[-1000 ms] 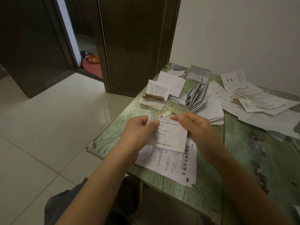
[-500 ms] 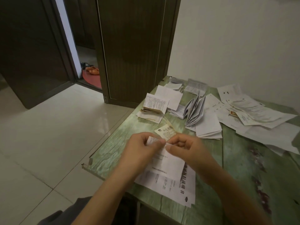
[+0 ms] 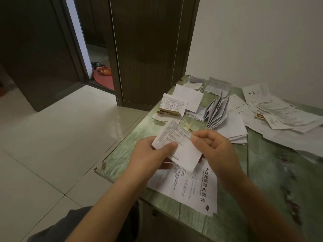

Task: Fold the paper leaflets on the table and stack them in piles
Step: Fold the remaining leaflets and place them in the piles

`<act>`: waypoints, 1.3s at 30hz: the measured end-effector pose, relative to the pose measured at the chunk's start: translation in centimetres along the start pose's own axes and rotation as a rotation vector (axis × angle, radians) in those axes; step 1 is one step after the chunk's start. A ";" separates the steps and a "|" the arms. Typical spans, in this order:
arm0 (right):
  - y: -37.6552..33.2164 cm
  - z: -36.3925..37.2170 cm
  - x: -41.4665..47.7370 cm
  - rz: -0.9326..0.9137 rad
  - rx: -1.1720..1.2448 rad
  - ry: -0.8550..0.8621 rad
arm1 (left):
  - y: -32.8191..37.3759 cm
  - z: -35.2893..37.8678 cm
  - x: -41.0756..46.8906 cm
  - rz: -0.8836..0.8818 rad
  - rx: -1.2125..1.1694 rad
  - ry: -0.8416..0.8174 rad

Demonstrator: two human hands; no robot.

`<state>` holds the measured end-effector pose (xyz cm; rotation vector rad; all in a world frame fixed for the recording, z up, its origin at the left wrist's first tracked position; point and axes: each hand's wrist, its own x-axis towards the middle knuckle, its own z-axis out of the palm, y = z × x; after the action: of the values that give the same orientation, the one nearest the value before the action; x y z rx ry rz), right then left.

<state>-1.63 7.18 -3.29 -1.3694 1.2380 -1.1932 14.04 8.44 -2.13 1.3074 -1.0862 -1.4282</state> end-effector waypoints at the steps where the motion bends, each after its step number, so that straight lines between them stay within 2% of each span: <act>1: 0.0 0.0 0.1 0.017 0.003 -0.011 | 0.1 0.3 0.0 0.007 -0.040 0.044; 4: 0.1 0.2 0.0 0.068 -0.010 -0.071 | -0.1 0.5 0.1 0.059 -0.123 0.184; 6: 0.3 0.3 0.0 0.077 0.005 -0.099 | -0.3 0.4 0.2 0.111 -0.071 0.228; 10: 0.3 0.3 0.0 0.104 0.015 -0.119 | -0.5 0.9 0.2 0.193 0.131 0.150; 12: 0.4 0.2 0.0 0.100 0.026 -0.099 | -0.2 1.1 0.1 0.204 0.110 0.111; 16: 0.4 0.2 0.1 0.075 0.102 -0.068 | -0.2 1.3 0.2 0.147 -0.039 0.146; 20: 0.3 -0.2 0.2 -0.024 0.065 -0.039 | -0.1 1.3 0.1 -0.060 -0.292 0.114; 23: 0.5 -0.4 0.4 -0.057 0.055 -0.015 | -0.3 1.5 -0.2 -0.121 -0.239 0.068; 27: 0.4 -0.8 0.5 -0.048 0.166 -0.011 | -0.2 2.4 0.3 -0.013 -0.056 0.179; 29: 0.2 -0.9 0.3 -0.126 0.099 0.028 | -0.2 2.8 0.7 0.065 0.018 0.216; 32: 0.0 -0.8 0.2 -0.303 0.025 0.250 | -0.3 3.1 0.9 0.155 0.065 0.247; 34: 0.0 -1.0 0.4 -0.350 0.003 0.368 | -0.3 2.9 0.8 0.168 0.056 0.277; 36: 0.3 -1.2 0.7 -0.303 -0.088 0.385 | -0.2 2.7 0.8 0.168 0.047 0.295; 39: 1.6 -1.2 0.9 -0.138 -0.381 0.325 | -0.1 2.6 0.8 0.173 0.056 0.290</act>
<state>-2.96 6.08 -4.70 -1.5992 1.6898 -1.3621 11.41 7.79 -2.24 1.3752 -1.0216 -1.0507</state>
